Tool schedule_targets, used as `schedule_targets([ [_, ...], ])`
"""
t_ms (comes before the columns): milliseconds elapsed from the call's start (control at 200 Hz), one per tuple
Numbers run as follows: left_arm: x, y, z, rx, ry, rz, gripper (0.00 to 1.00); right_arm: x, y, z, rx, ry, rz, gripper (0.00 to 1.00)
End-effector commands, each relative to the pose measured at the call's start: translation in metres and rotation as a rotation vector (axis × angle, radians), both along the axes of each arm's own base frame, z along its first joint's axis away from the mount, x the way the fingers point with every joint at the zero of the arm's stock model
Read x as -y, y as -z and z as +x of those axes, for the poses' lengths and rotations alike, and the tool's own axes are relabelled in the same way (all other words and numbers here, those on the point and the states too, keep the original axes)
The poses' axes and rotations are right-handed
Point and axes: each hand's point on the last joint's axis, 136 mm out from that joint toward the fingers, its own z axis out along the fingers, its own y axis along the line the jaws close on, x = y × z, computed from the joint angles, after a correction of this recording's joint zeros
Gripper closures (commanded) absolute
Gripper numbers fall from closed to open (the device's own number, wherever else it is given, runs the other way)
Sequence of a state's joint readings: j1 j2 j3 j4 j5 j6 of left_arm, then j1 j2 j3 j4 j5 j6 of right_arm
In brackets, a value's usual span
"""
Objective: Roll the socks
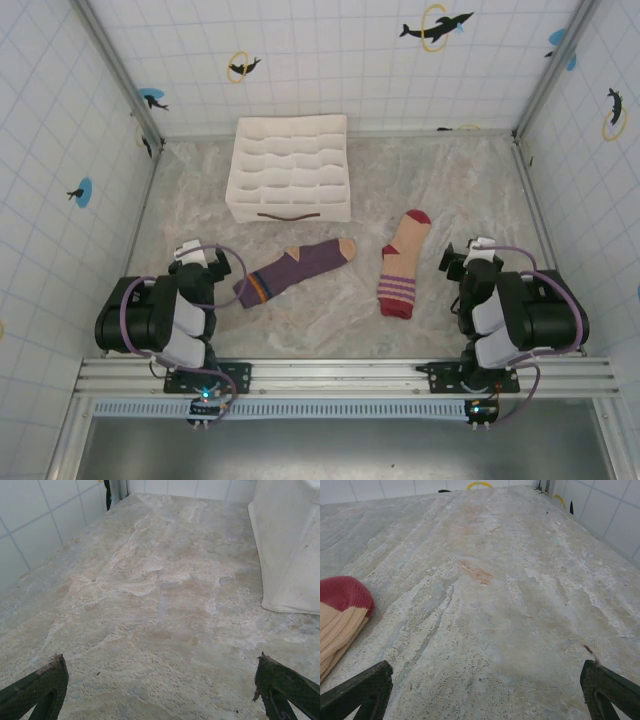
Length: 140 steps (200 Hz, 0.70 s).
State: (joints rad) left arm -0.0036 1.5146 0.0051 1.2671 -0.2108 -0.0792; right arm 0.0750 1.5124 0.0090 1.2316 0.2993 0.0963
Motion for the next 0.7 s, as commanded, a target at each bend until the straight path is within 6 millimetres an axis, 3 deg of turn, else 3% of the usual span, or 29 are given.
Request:
schedule_targets([
  [0, -0.0011, -0.0040, -0.0025, 0.025, -0.003, -0.012, 0.02, 0.0018, -0.0034, -0.0044, 0.023, 0.012, 0.000, 0.01],
  [696, -0.0007, -0.0044, -0.0018, 0.026, -0.002, -0.012, 0.02, 0.0012, -0.0030, -0.0036, 0.023, 0.001, 0.013, 0.01],
])
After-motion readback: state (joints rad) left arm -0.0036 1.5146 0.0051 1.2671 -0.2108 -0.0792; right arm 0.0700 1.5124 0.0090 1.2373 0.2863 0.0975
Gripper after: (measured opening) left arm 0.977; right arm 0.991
